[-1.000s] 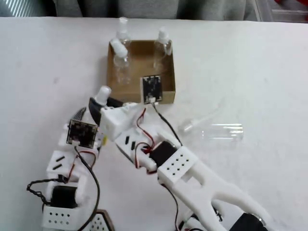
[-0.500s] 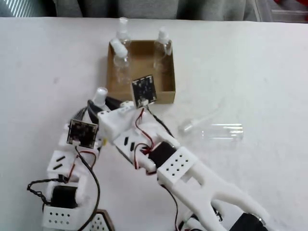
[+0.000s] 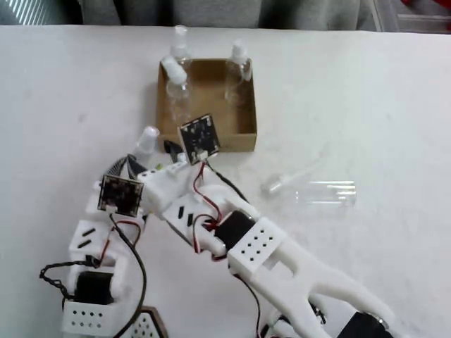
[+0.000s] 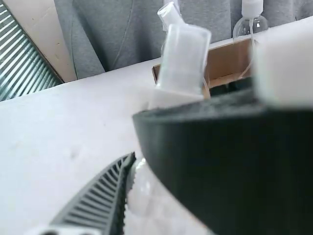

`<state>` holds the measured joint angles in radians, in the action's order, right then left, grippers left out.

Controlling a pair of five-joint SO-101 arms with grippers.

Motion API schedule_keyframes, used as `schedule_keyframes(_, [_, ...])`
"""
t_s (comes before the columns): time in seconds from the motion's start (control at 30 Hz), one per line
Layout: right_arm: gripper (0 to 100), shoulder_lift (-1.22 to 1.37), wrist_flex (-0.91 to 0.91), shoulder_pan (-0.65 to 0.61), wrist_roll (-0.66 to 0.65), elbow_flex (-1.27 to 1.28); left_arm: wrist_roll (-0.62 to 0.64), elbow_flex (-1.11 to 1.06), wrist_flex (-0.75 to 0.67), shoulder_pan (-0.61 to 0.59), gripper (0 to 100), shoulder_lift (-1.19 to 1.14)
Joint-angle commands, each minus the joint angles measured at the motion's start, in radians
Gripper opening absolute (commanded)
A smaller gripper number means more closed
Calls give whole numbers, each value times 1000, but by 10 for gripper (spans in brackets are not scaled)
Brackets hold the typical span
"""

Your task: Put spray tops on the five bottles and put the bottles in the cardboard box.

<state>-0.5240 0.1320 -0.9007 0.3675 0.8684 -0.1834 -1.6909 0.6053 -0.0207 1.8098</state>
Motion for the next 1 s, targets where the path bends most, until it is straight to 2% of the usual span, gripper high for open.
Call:
schedule_keyframes(0.0, [279, -45, 12, -5, -14, -6, 12, -2, 0, -1, 105, 18])
schedule_keyframes(0.23, [360, -185, 148, -5, -9, -6, 12, -2, -2, -1, 105, 18])
schedule_keyframes(0.4, [360, -194, 166, -7, 69, -6, 12, -2, -5, -36, 105, 18])
schedule_keyframes(0.87, [361, -206, 160, -51, 80, 23, 15, 11, -5, -56, 103, 19])
schedule_keyframes(0.97, [361, -234, 162, -19, 80, 23, 71, 14, -15, -97, 63, 19])
